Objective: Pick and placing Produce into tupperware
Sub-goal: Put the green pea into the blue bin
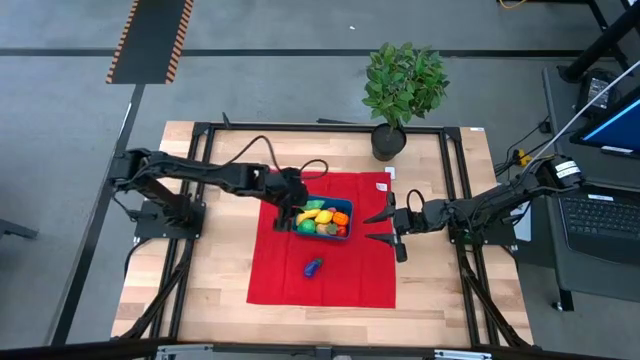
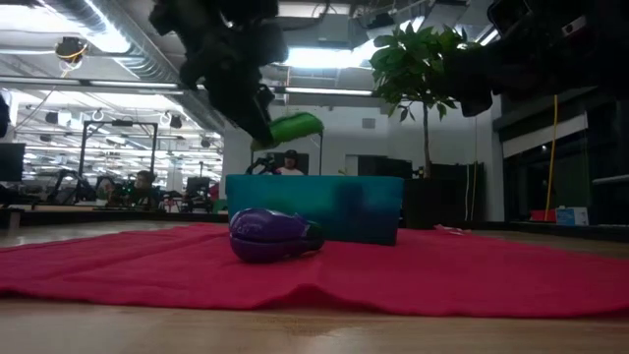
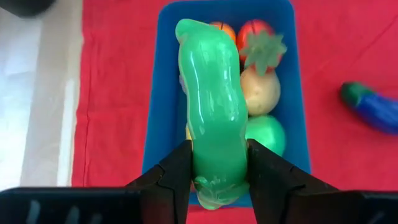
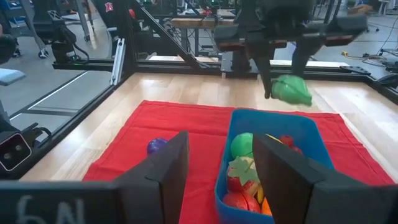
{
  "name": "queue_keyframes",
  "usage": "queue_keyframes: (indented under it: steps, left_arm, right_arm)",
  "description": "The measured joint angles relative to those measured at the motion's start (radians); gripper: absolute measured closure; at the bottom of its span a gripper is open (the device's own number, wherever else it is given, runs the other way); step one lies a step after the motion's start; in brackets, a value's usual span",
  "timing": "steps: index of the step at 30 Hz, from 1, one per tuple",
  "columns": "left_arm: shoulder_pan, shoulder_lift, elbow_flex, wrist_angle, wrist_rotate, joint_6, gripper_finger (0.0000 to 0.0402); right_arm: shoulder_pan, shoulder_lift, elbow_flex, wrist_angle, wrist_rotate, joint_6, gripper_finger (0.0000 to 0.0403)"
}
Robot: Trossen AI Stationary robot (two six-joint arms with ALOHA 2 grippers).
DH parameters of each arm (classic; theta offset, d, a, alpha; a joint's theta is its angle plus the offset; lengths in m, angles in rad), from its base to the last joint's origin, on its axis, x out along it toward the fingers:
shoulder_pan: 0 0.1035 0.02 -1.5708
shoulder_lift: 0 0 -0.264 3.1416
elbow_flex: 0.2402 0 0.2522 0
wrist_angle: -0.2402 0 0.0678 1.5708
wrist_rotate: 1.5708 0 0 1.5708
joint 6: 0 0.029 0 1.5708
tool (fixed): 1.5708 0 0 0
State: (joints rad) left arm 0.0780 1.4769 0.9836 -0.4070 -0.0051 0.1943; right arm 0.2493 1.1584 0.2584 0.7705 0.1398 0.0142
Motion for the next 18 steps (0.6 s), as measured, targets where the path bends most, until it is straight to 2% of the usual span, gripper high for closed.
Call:
queue_keyframes:
  steps: [9,18]
  left_arm:
    - [0.02,0.149,0.099,-0.08,0.0,0.071,0.0285]
    - [0.029,0.226,0.124,-0.088,0.001,0.107,0.0285]
  right_arm:
    - [0.0,0.0,0.0,-0.017,-0.002,0.002,0.0224]
    - [0.0,0.0,0.0,-0.038,-0.002,0.004,0.0224]
